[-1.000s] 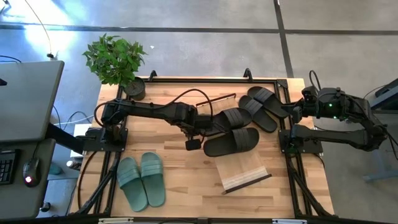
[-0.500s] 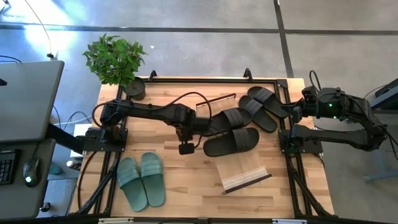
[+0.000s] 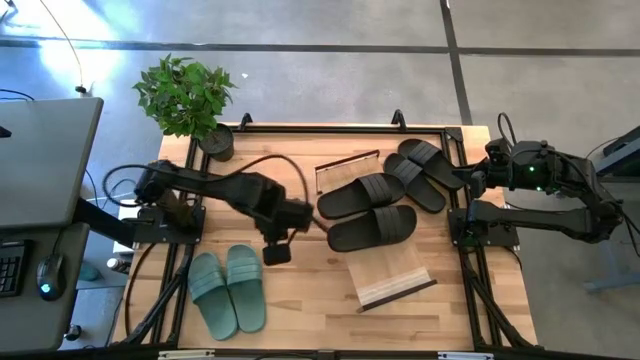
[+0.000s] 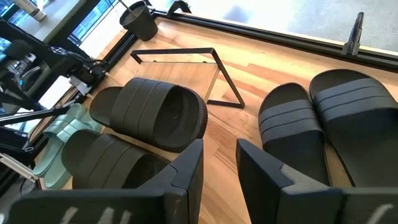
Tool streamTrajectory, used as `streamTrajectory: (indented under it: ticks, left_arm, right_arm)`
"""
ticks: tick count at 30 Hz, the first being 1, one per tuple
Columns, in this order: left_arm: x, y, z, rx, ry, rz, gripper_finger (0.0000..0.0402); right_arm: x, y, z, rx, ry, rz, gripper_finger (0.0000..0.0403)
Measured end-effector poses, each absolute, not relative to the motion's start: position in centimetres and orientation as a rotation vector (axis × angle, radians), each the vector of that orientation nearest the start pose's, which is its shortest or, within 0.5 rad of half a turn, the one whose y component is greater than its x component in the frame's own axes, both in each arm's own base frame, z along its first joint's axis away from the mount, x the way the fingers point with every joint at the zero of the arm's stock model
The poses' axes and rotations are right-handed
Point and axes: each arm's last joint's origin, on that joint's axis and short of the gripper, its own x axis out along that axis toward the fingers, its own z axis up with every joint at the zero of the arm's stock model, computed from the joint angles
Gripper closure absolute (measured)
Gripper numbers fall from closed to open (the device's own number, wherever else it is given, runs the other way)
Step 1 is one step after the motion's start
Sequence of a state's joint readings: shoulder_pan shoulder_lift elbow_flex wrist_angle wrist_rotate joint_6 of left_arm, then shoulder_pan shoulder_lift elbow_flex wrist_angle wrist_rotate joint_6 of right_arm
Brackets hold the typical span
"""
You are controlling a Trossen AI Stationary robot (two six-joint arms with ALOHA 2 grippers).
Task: Pick and place slides into the shelf
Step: Move the green slides under the shelf
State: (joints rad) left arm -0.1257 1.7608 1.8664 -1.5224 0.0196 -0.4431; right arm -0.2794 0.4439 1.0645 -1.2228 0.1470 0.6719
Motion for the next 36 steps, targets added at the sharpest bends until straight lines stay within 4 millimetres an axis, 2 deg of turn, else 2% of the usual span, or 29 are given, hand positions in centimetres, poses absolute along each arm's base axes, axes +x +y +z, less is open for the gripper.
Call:
streamTrajectory:
  ticks: [9, 16, 19, 22, 28, 31, 36]
  left_arm:
    - [28.2, -8.4, 37.7, -0.399, 1.386, 0.228, 0.0399]
    - [26.4, -11.8, 38.2, -0.448, 1.306, 0.359, 0.0400]
    - [25.9, -13.1, 37.4, -0.469, 1.323, 0.393, 0.0400]
    - [24.9, -14.3, 35.8, -0.481, 1.365, 0.450, 0.0401]
    - [20.5, -16.4, 33.1, -0.568, 1.412, 0.632, 0.0400]
    - [18.3, -17.2, 33.1, -0.590, 1.359, 0.670, 0.0401]
    - [16.5, -18.7, 33.3, -0.552, 1.269, 0.642, 0.0400]
  right_arm:
    - [2.3, -1.1, 35.4, 0.678, 0.445, -0.601, 0.0315]
    - [2.3, -1.1, 35.4, 0.680, 0.445, -0.602, 0.0315]
    - [2.3, -1.1, 35.4, 0.681, 0.445, -0.602, 0.0315]
    - [2.3, -1.1, 35.4, 0.682, 0.445, -0.602, 0.0315]
    - [2.3, -1.1, 35.3, 0.684, 0.458, -0.598, 0.0315]
    - [2.3, -1.1, 35.2, 0.684, 0.462, -0.599, 0.0315]
    - [2.3, -1.1, 35.2, 0.681, 0.463, -0.599, 0.0315]
